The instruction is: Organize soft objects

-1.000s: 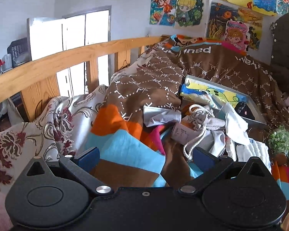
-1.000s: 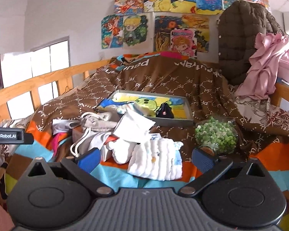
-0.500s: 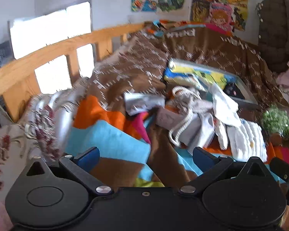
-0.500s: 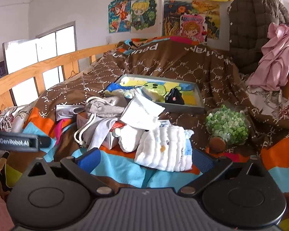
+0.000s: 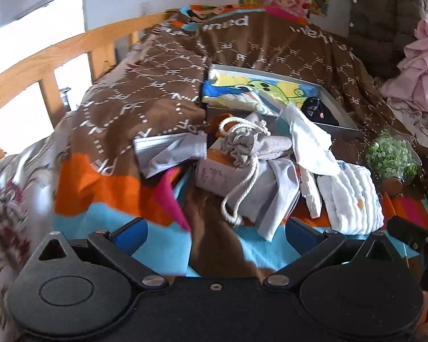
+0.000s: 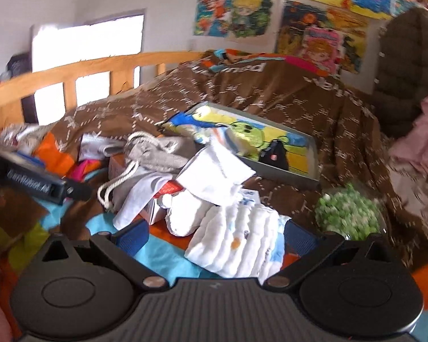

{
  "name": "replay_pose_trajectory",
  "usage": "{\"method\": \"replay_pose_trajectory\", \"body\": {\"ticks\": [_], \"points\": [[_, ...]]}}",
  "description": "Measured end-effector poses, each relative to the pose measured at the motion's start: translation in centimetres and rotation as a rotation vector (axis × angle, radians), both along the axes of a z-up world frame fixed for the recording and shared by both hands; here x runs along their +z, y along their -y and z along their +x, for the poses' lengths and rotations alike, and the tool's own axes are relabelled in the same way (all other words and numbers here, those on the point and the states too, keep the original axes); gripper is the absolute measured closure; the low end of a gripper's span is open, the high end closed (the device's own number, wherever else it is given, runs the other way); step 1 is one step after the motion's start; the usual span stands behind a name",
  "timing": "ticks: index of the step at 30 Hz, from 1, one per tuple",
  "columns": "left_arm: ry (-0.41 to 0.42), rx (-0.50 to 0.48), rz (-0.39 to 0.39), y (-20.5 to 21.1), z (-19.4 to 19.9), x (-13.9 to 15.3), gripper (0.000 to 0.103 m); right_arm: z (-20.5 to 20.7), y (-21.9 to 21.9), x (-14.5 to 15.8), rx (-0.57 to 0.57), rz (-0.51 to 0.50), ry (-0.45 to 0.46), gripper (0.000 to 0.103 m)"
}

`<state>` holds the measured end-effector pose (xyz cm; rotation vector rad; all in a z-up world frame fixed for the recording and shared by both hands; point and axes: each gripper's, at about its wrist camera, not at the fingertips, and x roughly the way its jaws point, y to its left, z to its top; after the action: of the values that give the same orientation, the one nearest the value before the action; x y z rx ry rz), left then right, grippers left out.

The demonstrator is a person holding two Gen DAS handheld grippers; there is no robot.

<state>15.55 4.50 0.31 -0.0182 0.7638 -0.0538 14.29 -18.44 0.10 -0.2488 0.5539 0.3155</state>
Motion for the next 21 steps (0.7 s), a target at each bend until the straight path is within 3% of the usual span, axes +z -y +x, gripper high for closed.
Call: {"method": "replay_pose_trajectory", "body": {"ticks": [6,12,21], "points": [[-0.022,-0.081,-0.002,0.4,3.0,-1.2,0.001,1.5,-1.8,-1.9,0.132,-0.146,0.03,0.0],[-0.045,-0.12,-0.015,0.5,5.2,-1.9,0.001,3.9,-2.7,-3.9,0.185,-0.178,-0.02,0.0],[-0.131,-0.05,-0.223,-1.7,7.4,-2.9,0.001,5.3,-3.6,-4.1,0.227,-0.161,-0.018,0.0]]}}
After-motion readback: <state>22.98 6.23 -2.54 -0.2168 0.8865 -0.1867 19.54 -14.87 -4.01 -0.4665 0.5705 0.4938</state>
